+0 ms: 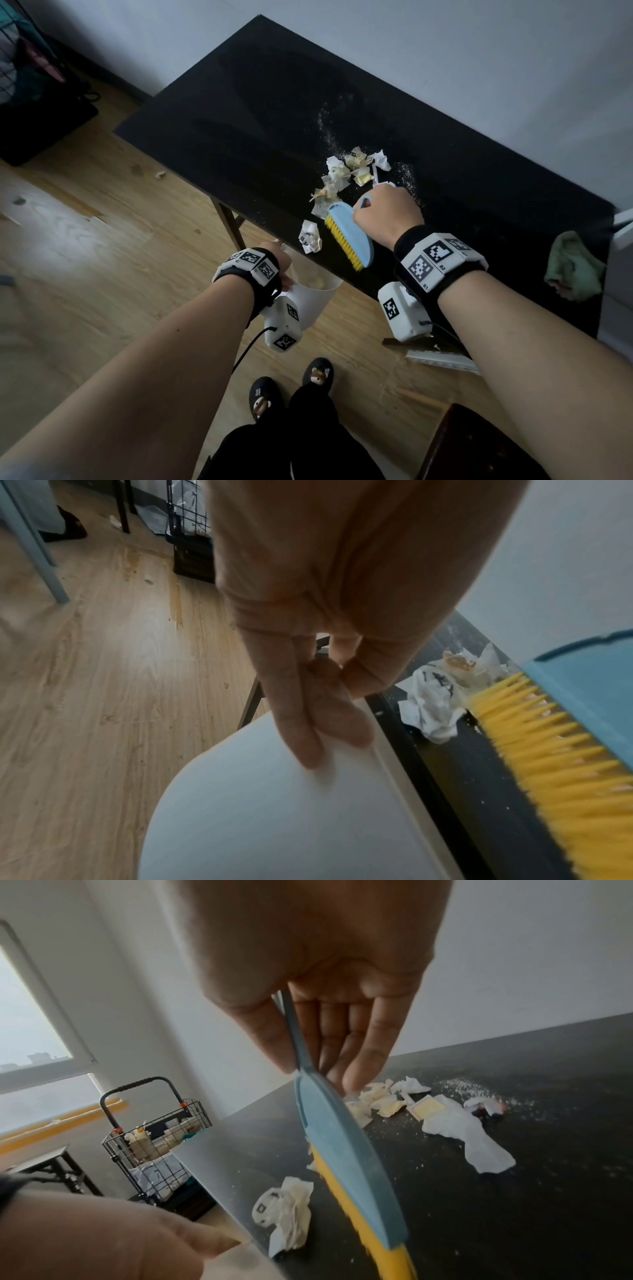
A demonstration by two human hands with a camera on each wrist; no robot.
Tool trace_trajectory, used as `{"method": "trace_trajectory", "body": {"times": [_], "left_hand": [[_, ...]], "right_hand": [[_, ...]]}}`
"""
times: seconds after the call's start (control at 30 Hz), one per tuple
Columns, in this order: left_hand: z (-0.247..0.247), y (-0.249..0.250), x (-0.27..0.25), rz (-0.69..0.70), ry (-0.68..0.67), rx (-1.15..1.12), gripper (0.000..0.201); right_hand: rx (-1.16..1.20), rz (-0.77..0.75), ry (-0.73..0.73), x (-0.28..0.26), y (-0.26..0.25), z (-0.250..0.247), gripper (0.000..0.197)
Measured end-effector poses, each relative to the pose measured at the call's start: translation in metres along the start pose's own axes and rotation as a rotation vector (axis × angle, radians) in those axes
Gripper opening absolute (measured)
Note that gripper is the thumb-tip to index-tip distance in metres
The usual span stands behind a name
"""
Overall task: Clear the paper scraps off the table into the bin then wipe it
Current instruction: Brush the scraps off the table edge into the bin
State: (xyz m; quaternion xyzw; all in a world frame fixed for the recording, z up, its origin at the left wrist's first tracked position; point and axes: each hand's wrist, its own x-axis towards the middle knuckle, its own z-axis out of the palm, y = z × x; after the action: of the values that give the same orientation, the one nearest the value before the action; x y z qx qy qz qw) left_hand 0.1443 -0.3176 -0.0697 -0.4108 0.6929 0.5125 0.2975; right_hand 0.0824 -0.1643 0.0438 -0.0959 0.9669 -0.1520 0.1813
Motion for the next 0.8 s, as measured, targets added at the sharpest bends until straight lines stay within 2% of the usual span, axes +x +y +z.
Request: {"method": "trace_trajectory", "body": {"times": [0.17,0.27,0.5,0.7,0.8], "left_hand": [[-0.003,-0.001,0.001,-0.011,-0.008,-0.002,0.064],[-0.003,-0.002,0.005,-0.005,-0.026,0.004,0.065],[-0.008,-0.003,0.006,-0.006,-0.032,-0.006,0.063],[-0.011,-0.002,0.006,-0.025,-0.026,-0.018,0.063],[-0.012,-0.002,0.006,-0.018,-0.038,-0.004,0.066]], "right_hand": [[0.020,-0.054,0.145,0.009,0.000,-0.007,0.029],[-0.025,-0.100,0.131,0.013,-0.003,-0.004,0.032],[-0.085,-0.124,-0.010,0.014,-0.006,-0.002,0.029],[-0.018,-0.132,0.164,0.019,-0.009,-0.009,0.029],[-0.065,-0.156,0.097,0.024,-0.009,-0.004,0.030]]}}
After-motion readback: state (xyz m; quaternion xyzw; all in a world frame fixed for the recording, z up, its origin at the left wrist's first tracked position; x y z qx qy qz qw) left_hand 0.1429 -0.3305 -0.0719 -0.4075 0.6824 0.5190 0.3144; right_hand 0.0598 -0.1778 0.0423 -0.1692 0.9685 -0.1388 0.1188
